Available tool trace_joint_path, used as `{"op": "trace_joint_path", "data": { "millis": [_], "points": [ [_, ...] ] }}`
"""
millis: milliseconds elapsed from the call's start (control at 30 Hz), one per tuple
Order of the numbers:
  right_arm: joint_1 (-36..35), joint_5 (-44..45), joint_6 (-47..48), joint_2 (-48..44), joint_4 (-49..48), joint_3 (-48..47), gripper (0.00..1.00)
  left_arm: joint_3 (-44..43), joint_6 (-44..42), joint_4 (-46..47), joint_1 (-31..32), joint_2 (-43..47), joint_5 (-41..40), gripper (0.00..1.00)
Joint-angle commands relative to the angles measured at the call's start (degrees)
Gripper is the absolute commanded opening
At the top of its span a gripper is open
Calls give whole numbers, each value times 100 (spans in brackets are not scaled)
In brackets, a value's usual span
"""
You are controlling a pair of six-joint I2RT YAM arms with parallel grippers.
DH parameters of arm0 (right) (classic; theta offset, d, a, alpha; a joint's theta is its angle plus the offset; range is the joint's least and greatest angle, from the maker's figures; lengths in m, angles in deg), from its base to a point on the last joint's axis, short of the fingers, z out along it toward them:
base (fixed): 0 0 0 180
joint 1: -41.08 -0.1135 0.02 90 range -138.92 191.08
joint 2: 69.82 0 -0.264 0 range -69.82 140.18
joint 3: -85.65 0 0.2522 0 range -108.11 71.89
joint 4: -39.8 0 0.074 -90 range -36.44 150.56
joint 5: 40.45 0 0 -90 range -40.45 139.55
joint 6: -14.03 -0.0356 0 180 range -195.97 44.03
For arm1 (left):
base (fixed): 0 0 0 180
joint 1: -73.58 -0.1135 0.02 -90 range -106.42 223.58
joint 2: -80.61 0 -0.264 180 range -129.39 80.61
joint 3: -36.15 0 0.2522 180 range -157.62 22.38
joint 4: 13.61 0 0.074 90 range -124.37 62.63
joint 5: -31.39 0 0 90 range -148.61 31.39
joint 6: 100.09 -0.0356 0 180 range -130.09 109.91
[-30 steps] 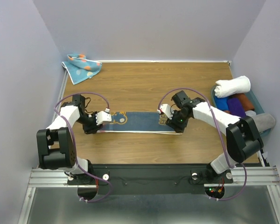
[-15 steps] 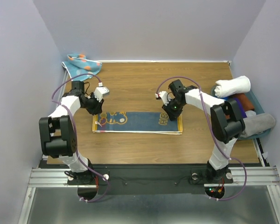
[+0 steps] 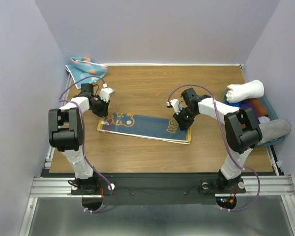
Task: Roll the towels
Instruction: Fold the towel
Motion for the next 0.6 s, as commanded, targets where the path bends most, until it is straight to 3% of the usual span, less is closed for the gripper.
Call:
{"op": "trace_joint_path", "data": {
  "millis": [0, 200, 333, 433, 567],
  "points": [
    [-151, -523, -7, 127, 614, 474, 25, -845, 262, 386, 65, -621, -383, 17],
    [-808, -1552, -375, 92, 896, 616, 29, -2225, 244, -36, 776, -1509, 30, 18],
    [-1381, -2957, -832, 39, 878, 387, 33, -3051, 745, -71, 1102, -1834, 391, 21],
    [-1584, -3494, -956, -293, 957, 299, 37, -3588, 991, -106, 1094, -1765, 462, 29],
    [-1575, -3321, -912, -1004, 1098, 352, 39, -3651, 1132, -159, 1093, -1125, 138, 35]
  ]
}}
